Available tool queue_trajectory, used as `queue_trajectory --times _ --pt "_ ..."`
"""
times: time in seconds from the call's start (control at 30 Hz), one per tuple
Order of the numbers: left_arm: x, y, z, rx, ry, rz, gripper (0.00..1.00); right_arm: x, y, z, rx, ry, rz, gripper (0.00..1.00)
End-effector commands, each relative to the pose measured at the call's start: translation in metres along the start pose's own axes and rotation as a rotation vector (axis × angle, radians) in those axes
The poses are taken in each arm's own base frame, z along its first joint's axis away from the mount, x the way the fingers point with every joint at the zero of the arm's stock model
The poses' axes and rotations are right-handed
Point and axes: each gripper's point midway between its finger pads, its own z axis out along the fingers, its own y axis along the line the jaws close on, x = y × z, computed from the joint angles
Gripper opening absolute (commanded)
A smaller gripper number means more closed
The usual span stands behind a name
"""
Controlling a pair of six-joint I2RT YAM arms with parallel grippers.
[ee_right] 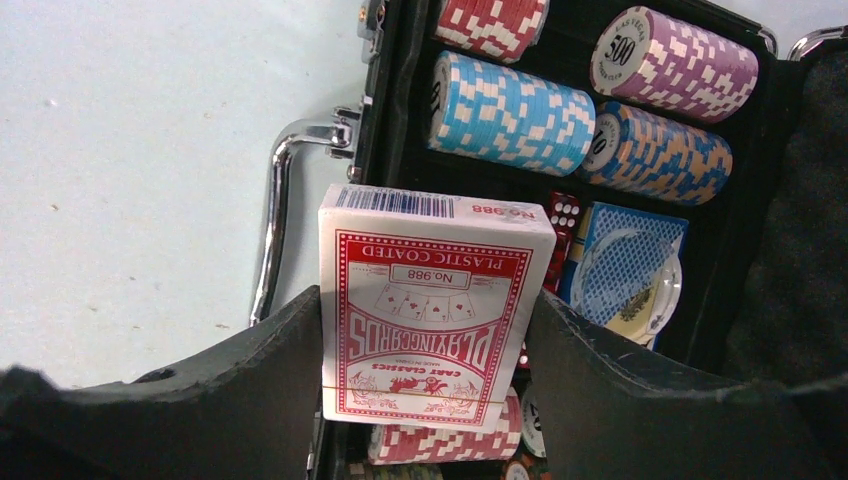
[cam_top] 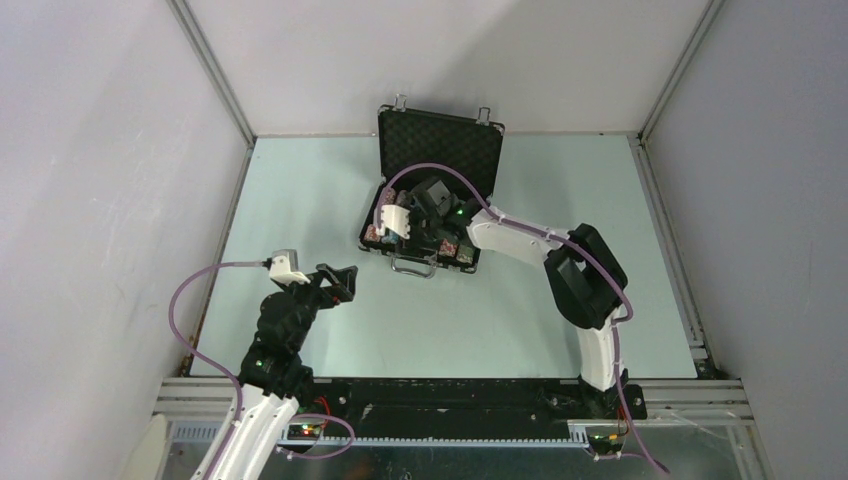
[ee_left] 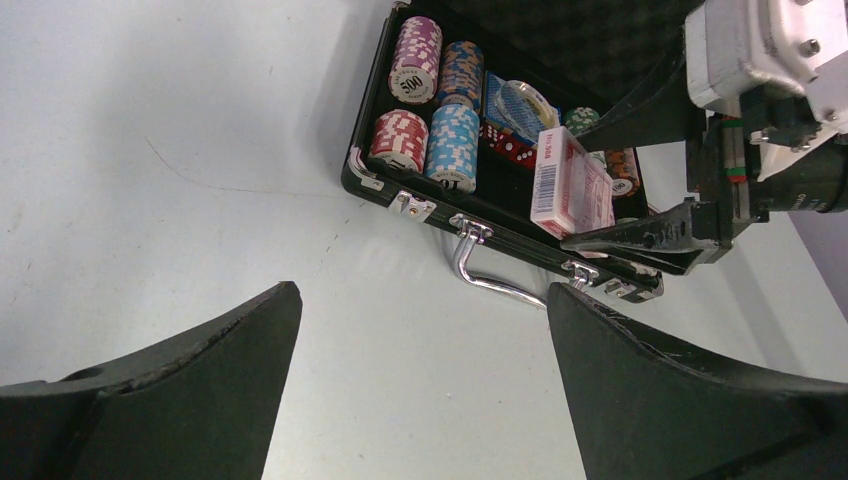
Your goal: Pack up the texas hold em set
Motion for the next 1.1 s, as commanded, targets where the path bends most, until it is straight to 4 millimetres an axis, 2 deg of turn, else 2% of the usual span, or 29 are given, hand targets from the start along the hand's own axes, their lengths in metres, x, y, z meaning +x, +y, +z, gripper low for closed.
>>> queue_trajectory --times 0.0,0.23,0.5,0.57,0.6,0.63,0.67,0.73,0.8,0.9,1.03,1.07 --pt "-0.009 0.0 0.002 0.003 -0.043 0.012 1.0 -0.024 -0.039 -0.006 0.114 -0.065 -0.098 0.35" --pt "-0.009 0.0 0.002 0.0 -0.045 0.013 1.0 -0.02 -0.048 0.0 0.105 -0.075 -0.116 0.36" --pt "-0.009 0.0 0.002 0.0 -0.042 0.012 1.0 -0.002 -0.037 0.02 0.058 -0.038 -0.085 0.38" --pt "-0.009 0.0 0.002 0.0 -0.042 0.012 1.0 0.001 -0.034 0.022 0.047 -0.025 -0.069 0.47" --pt "-0.009 0.0 0.002 0.0 -0.043 0.013 1.0 0.003 -0.033 0.021 0.044 -0.018 -0.061 0.6" --pt "-0.009 0.001 0.002 -0.001 -0.042 0.013 1.0 0.004 -0.033 0.021 0.045 -0.015 -0.044 0.68" --pt "-0.009 0.001 0.002 -0.001 -0.042 0.013 1.0 0.004 -0.034 0.02 0.047 -0.012 -0.032 0.87" --pt "-0.009 0.0 0.002 0.001 -0.042 0.013 1.0 0.001 -0.036 0.015 0.051 -0.026 -0.003 0.98" --pt "-0.008 0.0 0.002 0.001 -0.041 0.012 1.0 -0.006 -0.038 0.008 0.044 -0.058 0.021 0.99" --pt "-0.008 0.0 0.002 0.002 -0.041 0.013 1.0 -0.017 -0.042 -0.005 0.03 -0.108 0.067 0.96" --pt "-0.009 0.0 0.002 0.002 -0.041 0.013 1.0 -0.025 -0.053 -0.017 0.05 -0.141 0.12 0.8" --pt "-0.009 0.0 0.002 0.003 -0.042 0.012 1.0 -0.024 -0.056 -0.018 0.066 -0.138 0.131 0.72"
